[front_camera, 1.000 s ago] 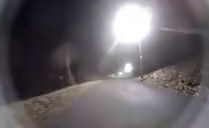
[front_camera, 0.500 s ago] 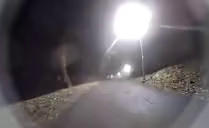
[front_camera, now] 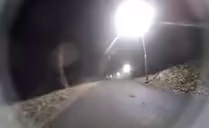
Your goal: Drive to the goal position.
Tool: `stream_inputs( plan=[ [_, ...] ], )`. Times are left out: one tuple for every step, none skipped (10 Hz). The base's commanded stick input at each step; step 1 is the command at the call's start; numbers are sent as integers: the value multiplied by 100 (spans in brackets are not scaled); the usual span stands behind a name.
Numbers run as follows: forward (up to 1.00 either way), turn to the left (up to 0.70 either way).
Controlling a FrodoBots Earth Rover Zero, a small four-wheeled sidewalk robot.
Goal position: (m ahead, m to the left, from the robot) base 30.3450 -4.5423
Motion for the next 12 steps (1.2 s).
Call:
stream_inputs(
  plan=[
    [100, 0],
    [100, 0],
    [100, 0],
    [100, 0],
    [100, 0],
    [100, 0],
    [100, 0],
    [100, 0],
    [100, 0],
    [100, 0],
    [100, 0],
    [100, 0]
  ],
)
